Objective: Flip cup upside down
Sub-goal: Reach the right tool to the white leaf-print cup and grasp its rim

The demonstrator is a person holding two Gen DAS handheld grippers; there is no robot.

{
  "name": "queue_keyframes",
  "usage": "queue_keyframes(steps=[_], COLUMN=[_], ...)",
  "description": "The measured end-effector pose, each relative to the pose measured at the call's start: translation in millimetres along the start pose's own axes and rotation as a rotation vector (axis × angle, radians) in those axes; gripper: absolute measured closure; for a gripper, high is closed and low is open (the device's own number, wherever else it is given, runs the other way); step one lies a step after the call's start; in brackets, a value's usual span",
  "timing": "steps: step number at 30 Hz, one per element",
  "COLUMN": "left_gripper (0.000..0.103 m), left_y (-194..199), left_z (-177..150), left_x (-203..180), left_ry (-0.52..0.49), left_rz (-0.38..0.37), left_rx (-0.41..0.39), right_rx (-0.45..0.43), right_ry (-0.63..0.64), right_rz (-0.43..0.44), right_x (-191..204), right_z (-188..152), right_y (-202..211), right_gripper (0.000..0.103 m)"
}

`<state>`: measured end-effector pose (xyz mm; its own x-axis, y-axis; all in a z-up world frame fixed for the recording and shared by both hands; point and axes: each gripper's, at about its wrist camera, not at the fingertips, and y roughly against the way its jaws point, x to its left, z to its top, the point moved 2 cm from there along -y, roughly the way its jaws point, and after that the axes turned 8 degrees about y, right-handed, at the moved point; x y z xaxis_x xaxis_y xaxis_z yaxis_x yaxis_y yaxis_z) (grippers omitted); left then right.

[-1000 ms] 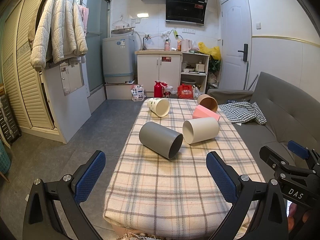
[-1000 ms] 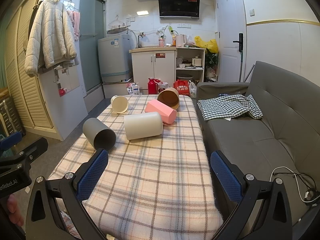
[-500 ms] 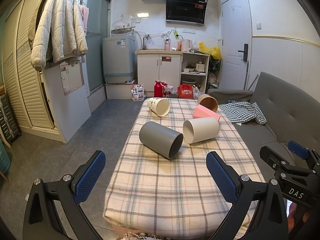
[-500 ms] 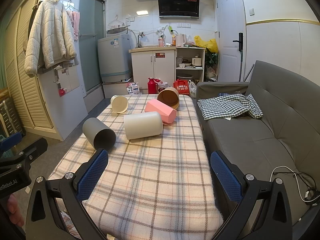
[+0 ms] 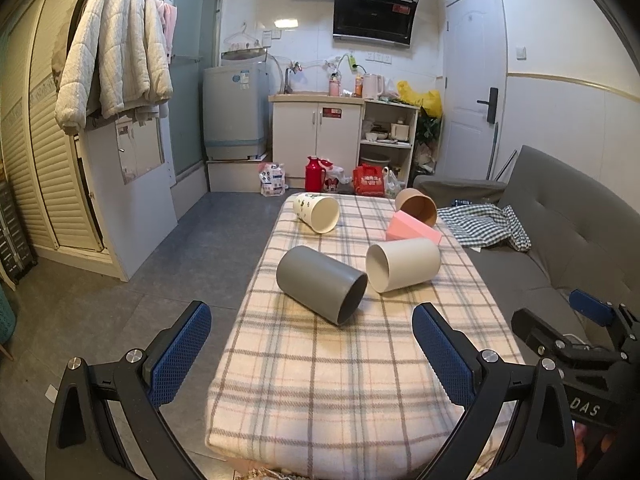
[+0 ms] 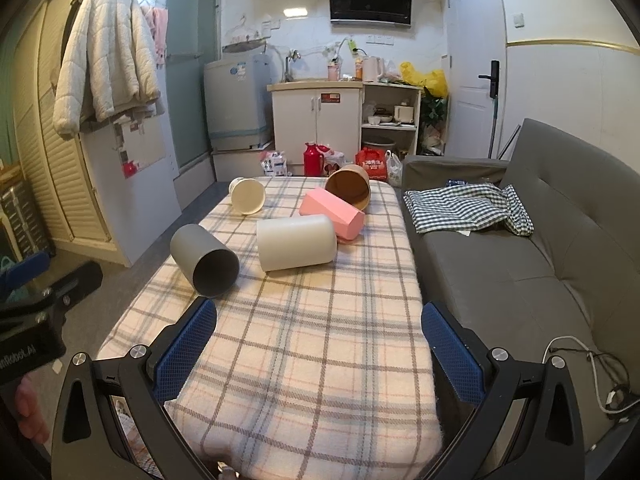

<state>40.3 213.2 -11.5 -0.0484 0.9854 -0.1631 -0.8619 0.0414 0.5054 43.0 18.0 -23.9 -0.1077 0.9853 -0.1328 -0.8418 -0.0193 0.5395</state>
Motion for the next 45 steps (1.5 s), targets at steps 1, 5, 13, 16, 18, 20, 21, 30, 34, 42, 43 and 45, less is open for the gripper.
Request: queue_keyframes(steps=[1,5,13,16,18,20,21,30,34,42,43,45], left_gripper=[0.0,0.0,0.0,0.0,0.0,0.0,0.0,0.0,0.0,0.0,0.0,0.0], left_y=[-4,-25,-78,-104,-123,-142,-154,-238,-259,-269,-268,-264], left_z=[3,21,69,85,93,99,102,119,118,107,107,106], left_x=[2,14,58,75,87,96,102,132,133,126,125,121], left_ry=[-0.001,0.006,0.033,0.045,0.059,0.075,0.085,0.143,0.144,0.115,0.112,0.103], left_rz=[0.005,0.019,0.086,0.125,0.146,0.162,0.173,0.231,0.235,0.236,0.235,0.239], left_rx=[0.001,0.029,0.076,0.075,0.085,0.096,0.104,0.174,0.191,0.213,0.216,0.217], right_rx=[0.0,0.005,0.099,0.114,0.126,0.142,0.151,0.352,0.416,0.514,0.526,0.562], right_ry=[0.007,0.03,0.118,0.17,0.211,0.227,0.232,0.231,0.25,0.248,0.253,0.253], right_rz=[-0.003,0.025,0.201,0.244,0.254,0.267,0.279,0.368,0.39,0.355,0.36,0.382], right_x=[1,7,35,52,69,80,85,99,107,113,113,114], right_z=[4,32,118,142,158,171,176,187,182,182,181,177], right_y=[-1,-13,-96,-130,-161,-191,-206,-346,-387,-420,-422,-425], right_gripper=[0.0,0.0,0.0,0.0,0.0,0.0,0.0,0.0,0.0,0.001,0.009,0.031])
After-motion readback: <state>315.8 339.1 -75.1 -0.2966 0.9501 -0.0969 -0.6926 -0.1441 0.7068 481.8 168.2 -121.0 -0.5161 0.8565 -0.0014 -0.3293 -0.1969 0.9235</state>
